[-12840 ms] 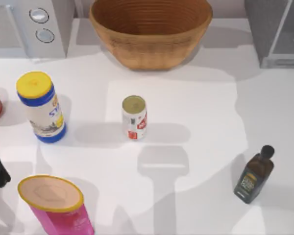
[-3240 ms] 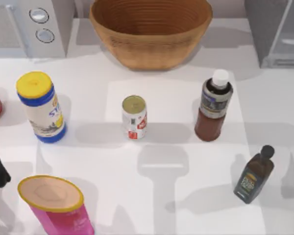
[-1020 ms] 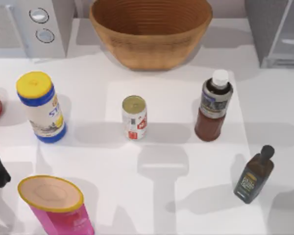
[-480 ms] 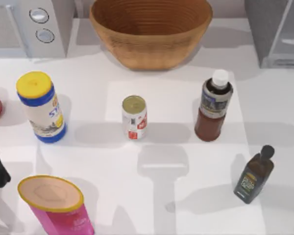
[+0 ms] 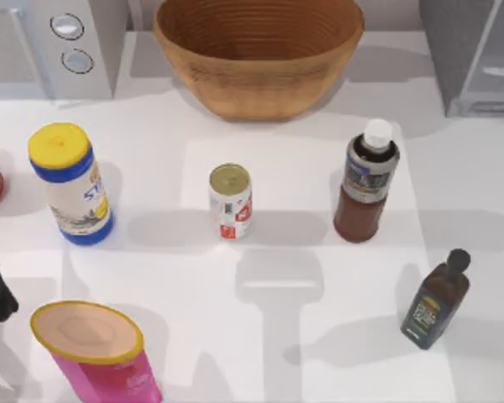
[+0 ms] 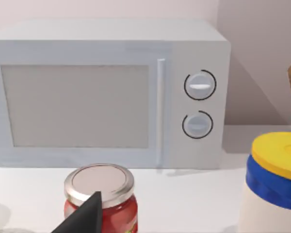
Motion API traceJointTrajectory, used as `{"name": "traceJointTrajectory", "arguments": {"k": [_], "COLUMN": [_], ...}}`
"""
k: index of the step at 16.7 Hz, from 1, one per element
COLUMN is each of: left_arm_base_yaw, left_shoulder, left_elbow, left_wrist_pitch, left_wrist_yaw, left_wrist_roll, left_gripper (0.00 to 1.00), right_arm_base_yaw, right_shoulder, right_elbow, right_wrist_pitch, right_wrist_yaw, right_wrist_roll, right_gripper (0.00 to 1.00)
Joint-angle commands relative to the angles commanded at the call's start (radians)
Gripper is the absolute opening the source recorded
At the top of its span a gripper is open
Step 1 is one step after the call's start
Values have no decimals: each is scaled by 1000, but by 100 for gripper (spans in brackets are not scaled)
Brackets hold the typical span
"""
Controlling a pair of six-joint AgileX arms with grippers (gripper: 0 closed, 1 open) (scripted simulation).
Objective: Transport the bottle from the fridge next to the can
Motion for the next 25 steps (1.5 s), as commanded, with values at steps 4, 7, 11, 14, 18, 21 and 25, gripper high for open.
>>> {"name": "traceJointTrajectory", "arguments": {"k": [4,7,11,14,18,21,25], "left_arm_base_yaw": [0,0,0,0,0,0,0], "left_shoulder": [0,0,0,0,0,0,0], "left_elbow": [0,0,0,0,0,0,0], "left_wrist_pitch": [0,0,0,0,0,0,0], "left_wrist_yaw": [0,0,0,0,0,0,0], "left_wrist_roll": [0,0,0,0,0,0,0], "left_gripper": [100,100,100,100,100,100,100], "right_arm_base_yaw": [68,183,386,549,743,844,877], "right_shoulder": [5,8,14,18,21,20,18], "right_elbow": [0,-4,-11,-18,-25,-29,-30], "right_wrist_pitch": [94,250,522,743,1007,1138,1178], "right_wrist_yaw": [7,31,81,123,169,190,197], "right_wrist_roll": [104,291,632,909,1223,1360,1400], "right_gripper": [100,100,100,100,100,100,100]}}
